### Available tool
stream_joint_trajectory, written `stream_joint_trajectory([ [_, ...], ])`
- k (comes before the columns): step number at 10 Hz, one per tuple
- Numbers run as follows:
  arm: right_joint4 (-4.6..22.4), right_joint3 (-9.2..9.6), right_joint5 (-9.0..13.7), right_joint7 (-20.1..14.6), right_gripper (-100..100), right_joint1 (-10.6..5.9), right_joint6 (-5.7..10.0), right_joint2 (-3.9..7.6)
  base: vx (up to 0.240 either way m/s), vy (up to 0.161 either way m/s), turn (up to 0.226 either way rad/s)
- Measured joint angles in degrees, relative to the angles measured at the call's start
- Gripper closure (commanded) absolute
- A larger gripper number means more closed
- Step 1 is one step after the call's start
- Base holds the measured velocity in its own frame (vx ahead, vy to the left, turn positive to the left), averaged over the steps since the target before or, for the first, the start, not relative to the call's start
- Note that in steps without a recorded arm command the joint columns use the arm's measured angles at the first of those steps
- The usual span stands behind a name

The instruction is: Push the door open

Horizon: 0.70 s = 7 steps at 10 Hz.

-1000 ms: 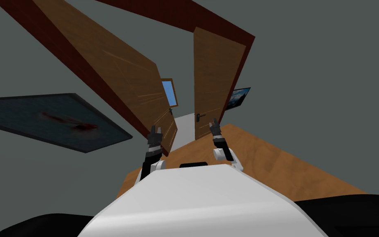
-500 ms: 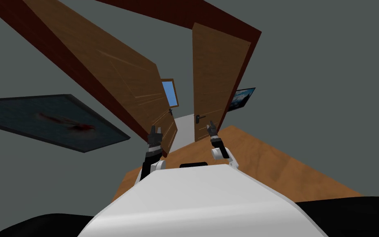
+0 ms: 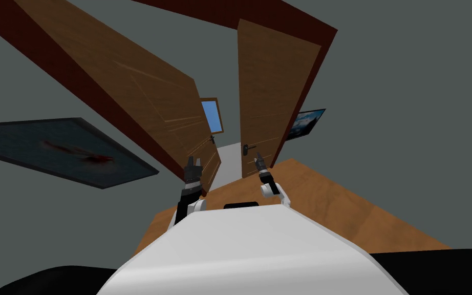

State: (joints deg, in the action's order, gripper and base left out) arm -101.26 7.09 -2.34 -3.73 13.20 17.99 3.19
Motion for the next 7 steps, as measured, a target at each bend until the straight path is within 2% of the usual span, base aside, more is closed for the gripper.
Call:
stream_joint_trajectory([
  [3, 4.5, 0.61, 0.0, -0.2, -100, -1.73, -0.4, 0.36, 0.085, -0.12, 0.069],
  [5, 7.0, 1.05, 0.0, -0.2, -100, -3.1, -1.18, 0.23, 0.071, -0.113, 0.088],
  [7, 10.4, 1.44, -0.1, -0.1, -100, -4.44, -1.13, -0.03, 0.085, -0.125, 0.062],
])
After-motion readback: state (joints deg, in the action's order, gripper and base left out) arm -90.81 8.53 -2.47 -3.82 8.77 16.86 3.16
